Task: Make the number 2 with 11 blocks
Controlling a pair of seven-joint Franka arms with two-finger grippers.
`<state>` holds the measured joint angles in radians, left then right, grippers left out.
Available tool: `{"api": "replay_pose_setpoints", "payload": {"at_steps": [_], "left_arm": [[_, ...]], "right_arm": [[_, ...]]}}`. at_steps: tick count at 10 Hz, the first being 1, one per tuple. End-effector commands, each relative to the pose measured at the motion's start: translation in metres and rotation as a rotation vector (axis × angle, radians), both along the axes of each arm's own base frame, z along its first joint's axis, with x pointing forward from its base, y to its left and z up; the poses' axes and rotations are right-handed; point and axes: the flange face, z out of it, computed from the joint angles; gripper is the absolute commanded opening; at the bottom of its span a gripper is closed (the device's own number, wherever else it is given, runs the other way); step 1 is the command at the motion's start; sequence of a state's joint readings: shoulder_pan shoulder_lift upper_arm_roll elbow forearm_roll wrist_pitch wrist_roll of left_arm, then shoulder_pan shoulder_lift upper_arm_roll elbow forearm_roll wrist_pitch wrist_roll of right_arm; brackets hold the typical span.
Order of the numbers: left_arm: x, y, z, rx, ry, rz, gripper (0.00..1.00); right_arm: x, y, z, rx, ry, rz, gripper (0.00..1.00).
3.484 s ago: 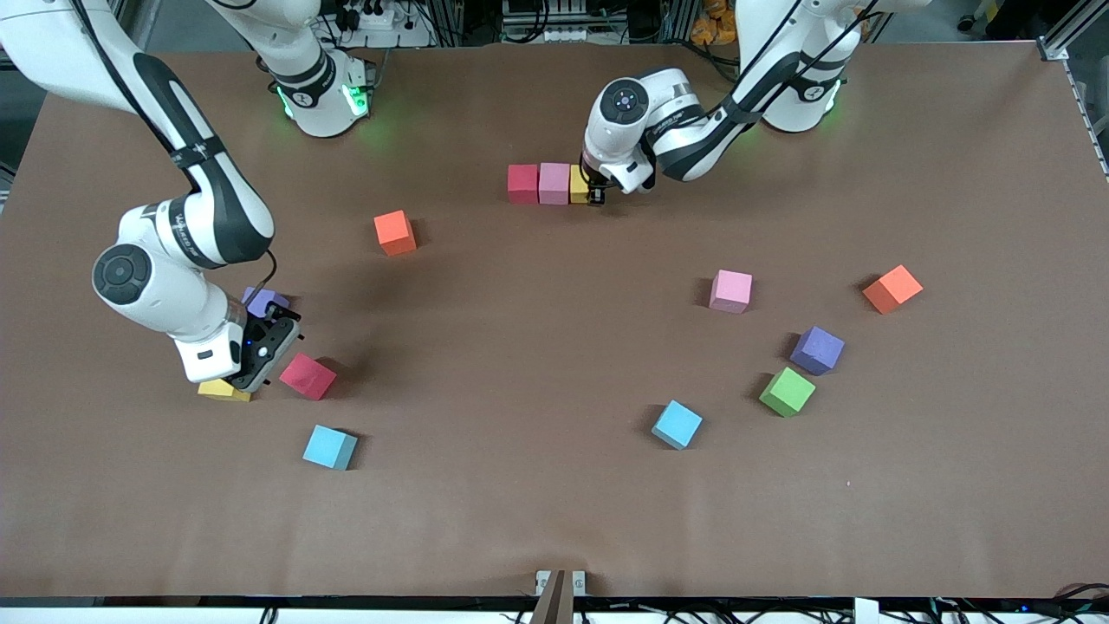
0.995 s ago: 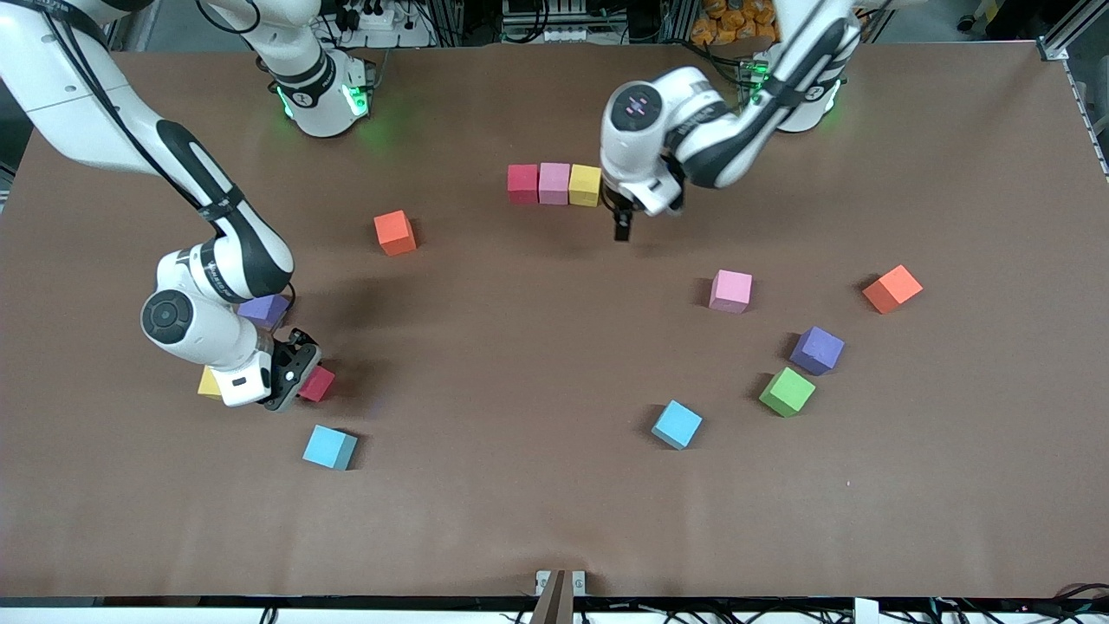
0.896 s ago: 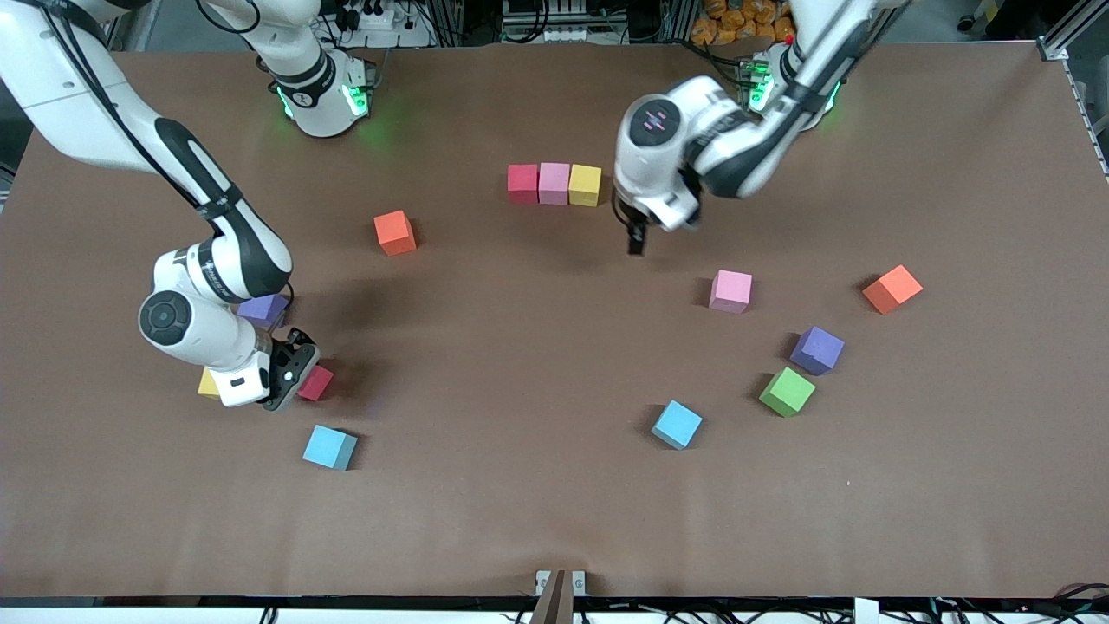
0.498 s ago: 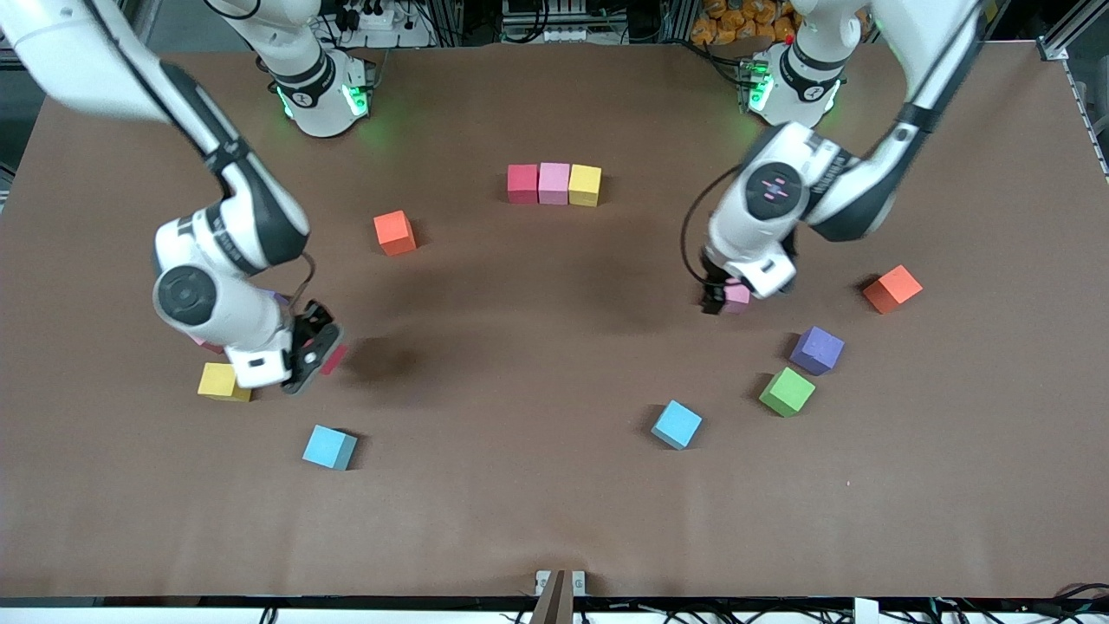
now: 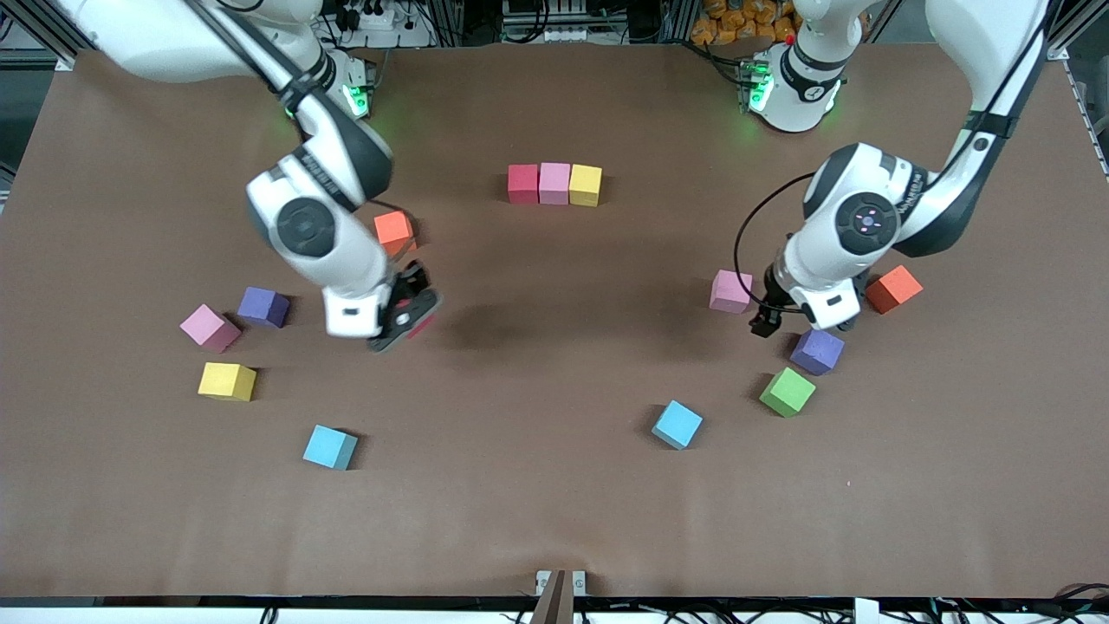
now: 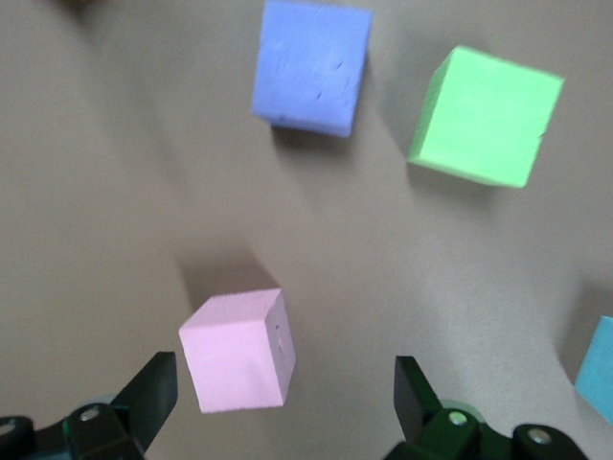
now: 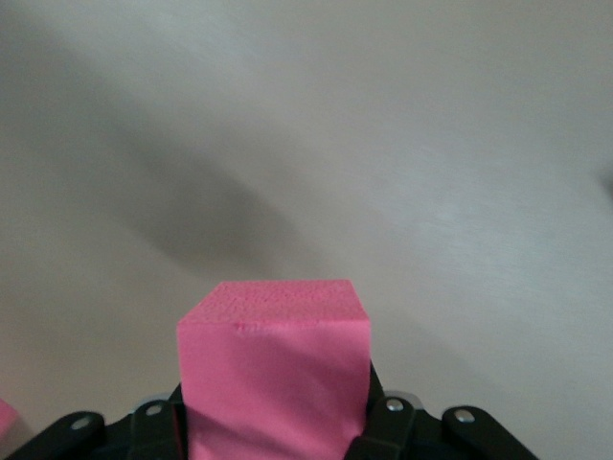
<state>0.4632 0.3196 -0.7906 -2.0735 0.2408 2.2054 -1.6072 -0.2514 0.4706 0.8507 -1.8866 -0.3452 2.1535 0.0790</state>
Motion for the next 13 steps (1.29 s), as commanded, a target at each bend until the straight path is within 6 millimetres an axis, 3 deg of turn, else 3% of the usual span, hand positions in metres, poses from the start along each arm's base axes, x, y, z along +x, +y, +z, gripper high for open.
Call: {"api": "replay_pose_setpoints", "payload": {"at_steps": [1,3,6,8,9,12,13], "left_arm": [[0.009,0.02,-0.005,-0.013,0.016,-0.123,1.0],[0.002,0.017,-0.018,-0.019,0.045,-0.139,1.0],[-0.031,0.001,-0.055,-0.021,0.061,0.079,1.0],[-0.061,-0.012,-0.067,0.0,0.055,0.12,1.0],[-0.065,-0.012,-0.066,0.011,0.053,0.142,1.0],[-0.064,-0.017,-0.061,0.019,0.041,0.163,1.0],[-0.049,-0.003,-0.054,0.027,0.013,0.107,1.0]], "right_arm": [[-0.031,0.046,-0.004,0.022,-0.01,-0.115,0.38],[-0.072,0.103,-0.004,0.028,-0.01,-0.216,0.38],[-0.119,0.161,-0.039,0.024,-0.037,-0.296,0.38],[-0.138,0.184,-0.057,0.049,-0.029,-0.339,0.36],[-0.147,0.196,-0.064,0.046,-0.028,-0.354,0.35],[-0.169,0.22,-0.078,0.034,0.006,-0.496,0.35],[-0.177,0.226,-0.078,0.029,0.031,-0.587,0.35]]}}
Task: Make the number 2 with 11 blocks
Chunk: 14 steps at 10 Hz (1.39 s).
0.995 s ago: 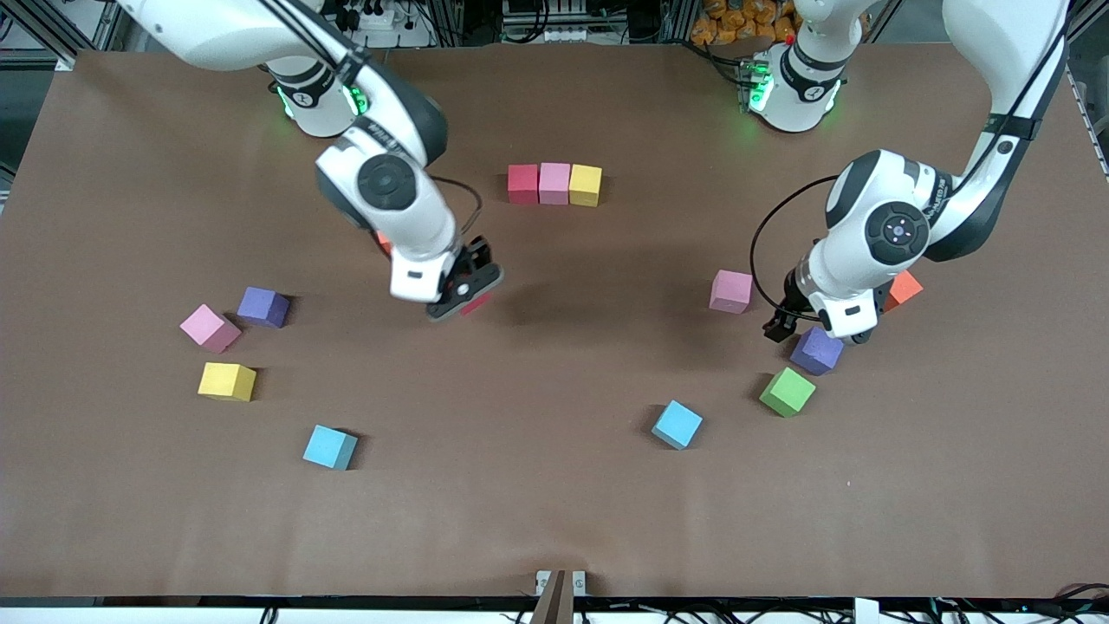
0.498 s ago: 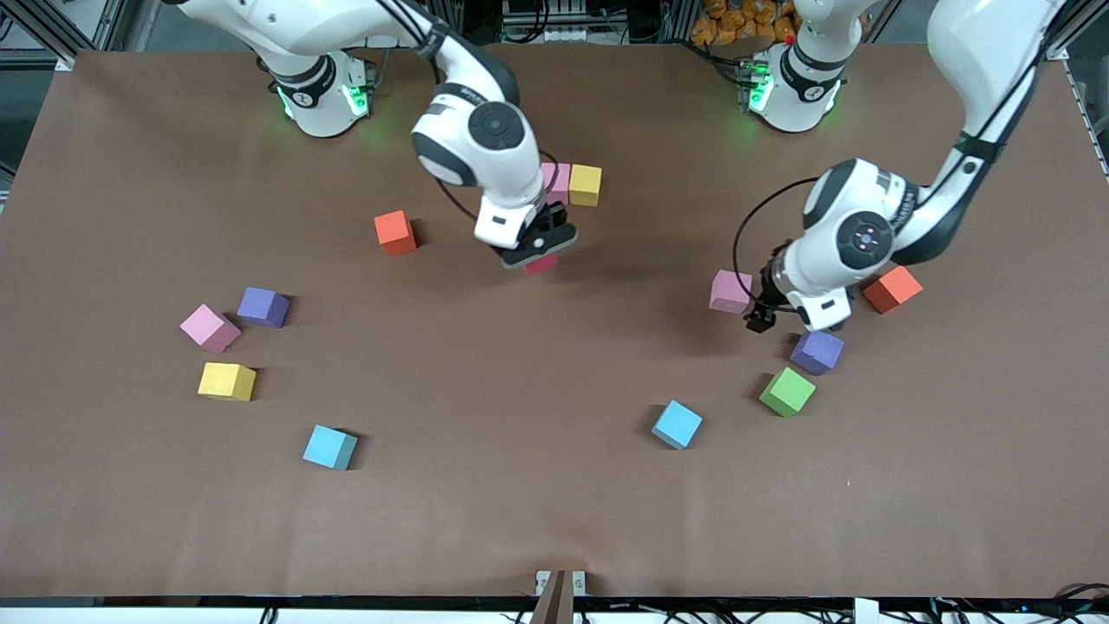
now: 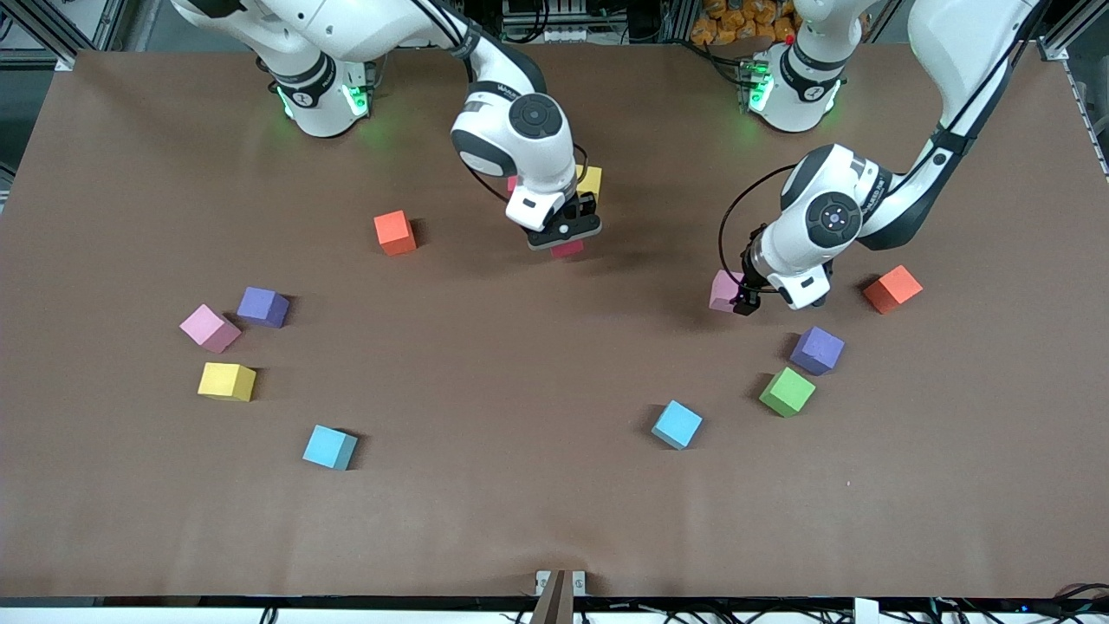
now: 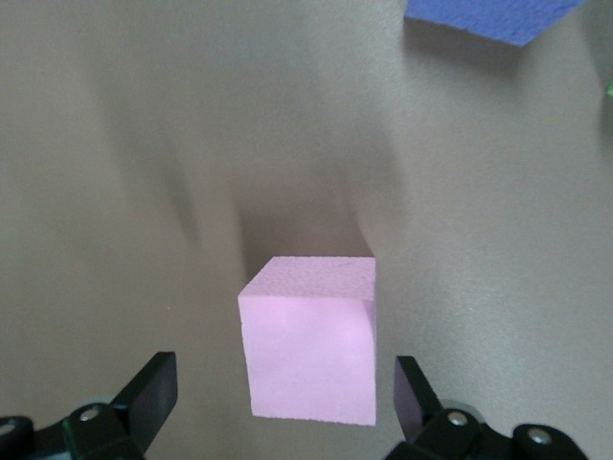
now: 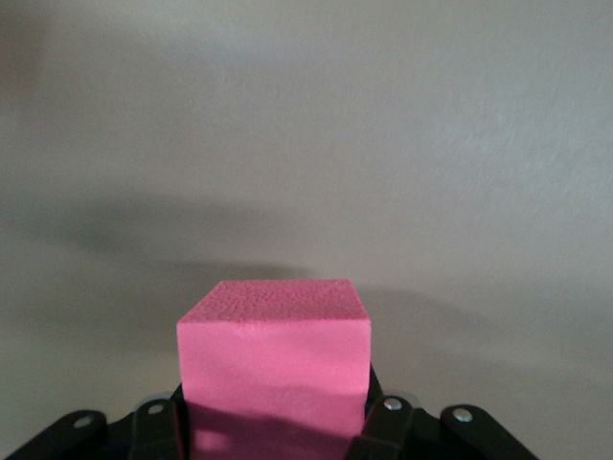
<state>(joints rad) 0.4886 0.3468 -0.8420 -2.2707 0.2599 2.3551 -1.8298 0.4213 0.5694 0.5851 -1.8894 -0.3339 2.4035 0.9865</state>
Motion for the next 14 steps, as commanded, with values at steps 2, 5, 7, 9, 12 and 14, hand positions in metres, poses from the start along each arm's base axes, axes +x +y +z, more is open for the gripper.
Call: {"api": "replay_pose_setpoints", "payload": {"at_steps": [2,5,7,9,12,14], "left_arm": [[0.034,0.069,0.02,0.031,-0.07,-0.13,1.0],[0.066,0.115,0.028,-0.016,-0.095,-0.293,1.0],[0.091,0.13,0.025,0.023,0.007,-0.321,1.0],[0.103,0.129,0.018,0.001,0.024,-0.306,1.0],[0.123,0.127,0.008,0.021,0.005,-0.243,1.0],[0.13,0.126,-0.009,0.083,-0.008,-0.195,1.0]], "right_arm": [[-0.017,0.019,-0.001,-0.001,0.04,-0.18,0.35],[-0.035,0.03,-0.005,0.004,0.049,-0.228,0.34],[-0.042,0.036,-0.023,0.009,0.038,-0.267,0.34],[-0.051,0.04,-0.031,-0.006,0.033,-0.252,0.34],[-0.053,0.039,-0.042,-0.019,0.044,-0.253,0.33],[-0.058,0.04,-0.046,-0.026,0.042,-0.245,0.33]]}}
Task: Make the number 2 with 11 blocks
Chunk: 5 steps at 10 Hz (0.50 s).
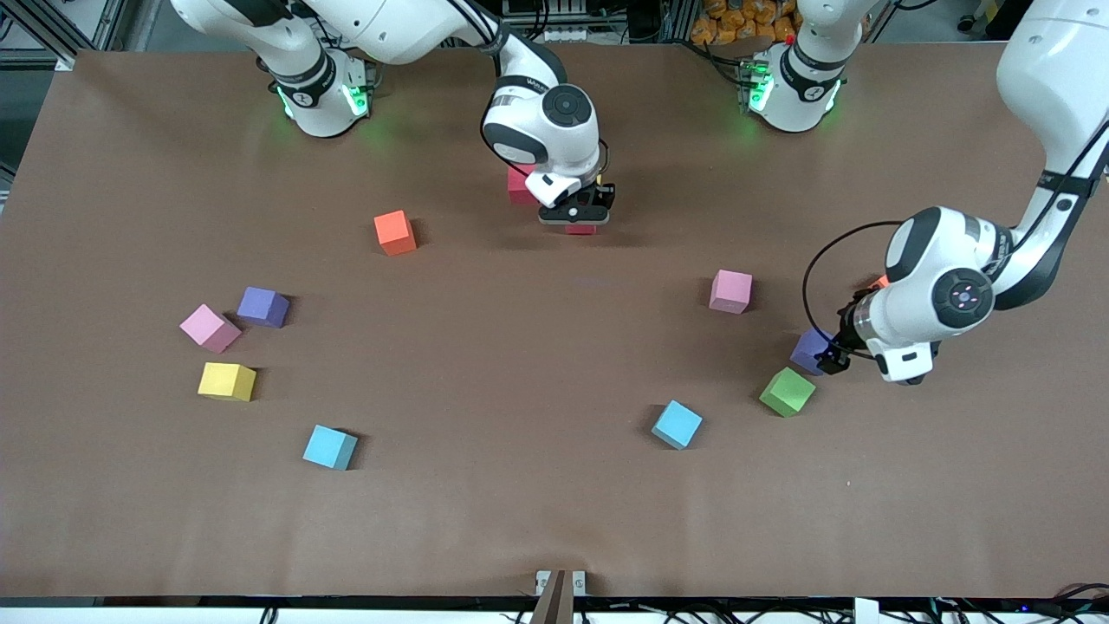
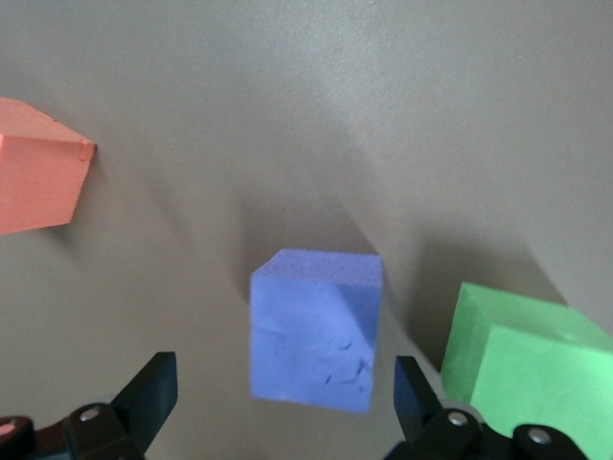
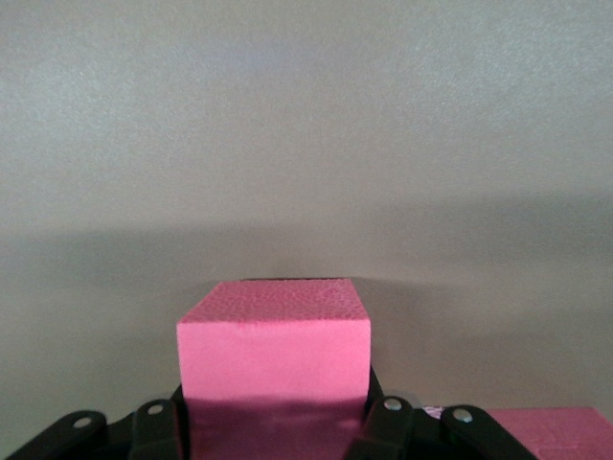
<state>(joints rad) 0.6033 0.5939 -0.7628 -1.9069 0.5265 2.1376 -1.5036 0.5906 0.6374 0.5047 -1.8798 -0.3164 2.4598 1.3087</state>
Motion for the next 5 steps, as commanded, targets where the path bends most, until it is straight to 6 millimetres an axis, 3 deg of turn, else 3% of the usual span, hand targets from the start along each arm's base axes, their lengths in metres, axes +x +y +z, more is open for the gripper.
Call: {"api": "replay_pose_setpoints", "payload": {"at_steps": [1,5], "left_arm": [[0.0115,-0.0033,-0.0094,0.034,-0.008,0.034,1.0],[0.0113,0.0,-0.0182,0.022,-0.006,0.038,1.0]], "right_arm": [[-0.0042,0.0064,-0.0042,-0.004,-0.008,-0.007,0.33],[-0.0064,0.0074,-0.0075,-0.003,-0.002,-0.016,0.33]]}}
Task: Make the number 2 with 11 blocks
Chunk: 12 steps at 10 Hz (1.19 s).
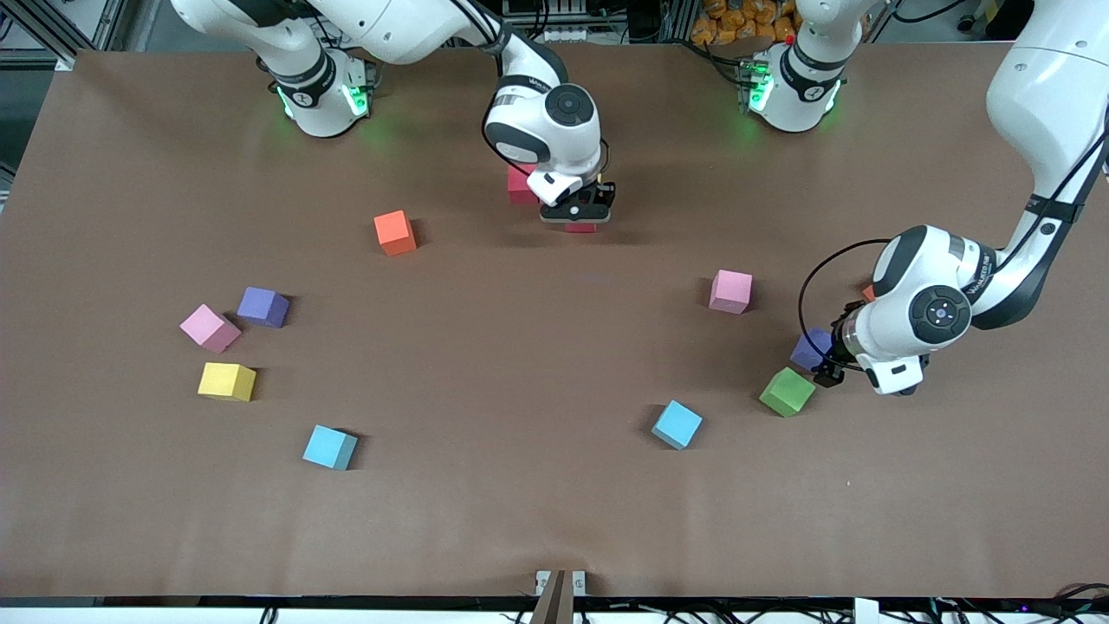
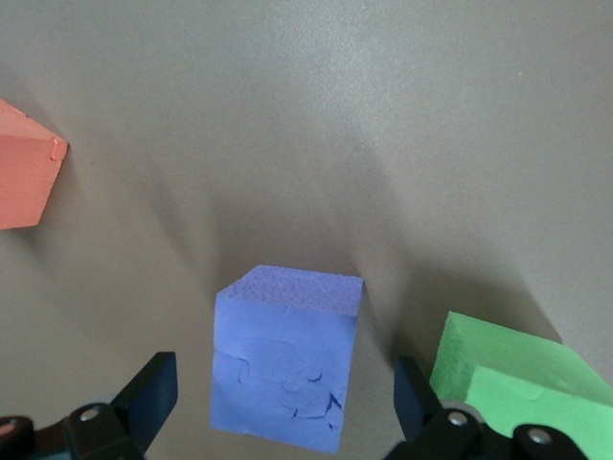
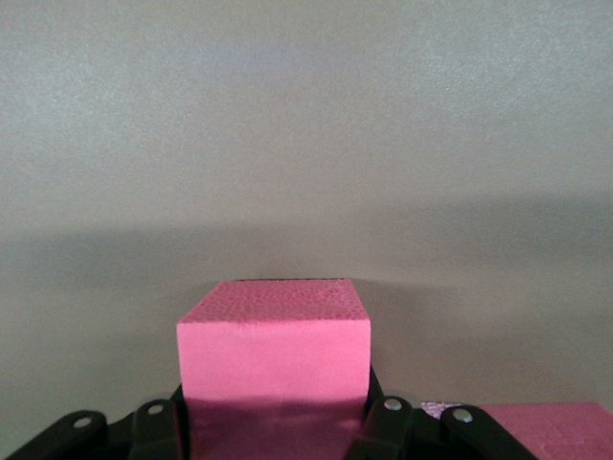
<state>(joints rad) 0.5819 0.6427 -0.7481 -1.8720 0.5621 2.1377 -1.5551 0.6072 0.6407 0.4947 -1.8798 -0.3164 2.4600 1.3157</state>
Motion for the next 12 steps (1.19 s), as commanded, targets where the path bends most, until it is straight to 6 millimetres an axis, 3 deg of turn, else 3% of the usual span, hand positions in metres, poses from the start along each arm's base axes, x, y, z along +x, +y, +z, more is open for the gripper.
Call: {"api": "replay_pose_setpoints", "payload": {"at_steps": [1,7,12], "left_arm": [[0.003,0.002,-0.01,0.004,-0.005,0.007,1.0],[-0.011,0.001,-0.032,-0.037,-0.037,0.011,1.0],[-0.012,0.009,-0.032,-0.036,-0.038,0.02,1.0]], "right_arm": [[-0.001,0.005,-0.006,0.003,-0.004,-0.021,0.33],[-0.002,0.005,-0.011,-0.009,-0.008,-0.019,0.33],[0.0,0.007,-0.011,-0.003,-0.008,-0.022,0.33]]}}
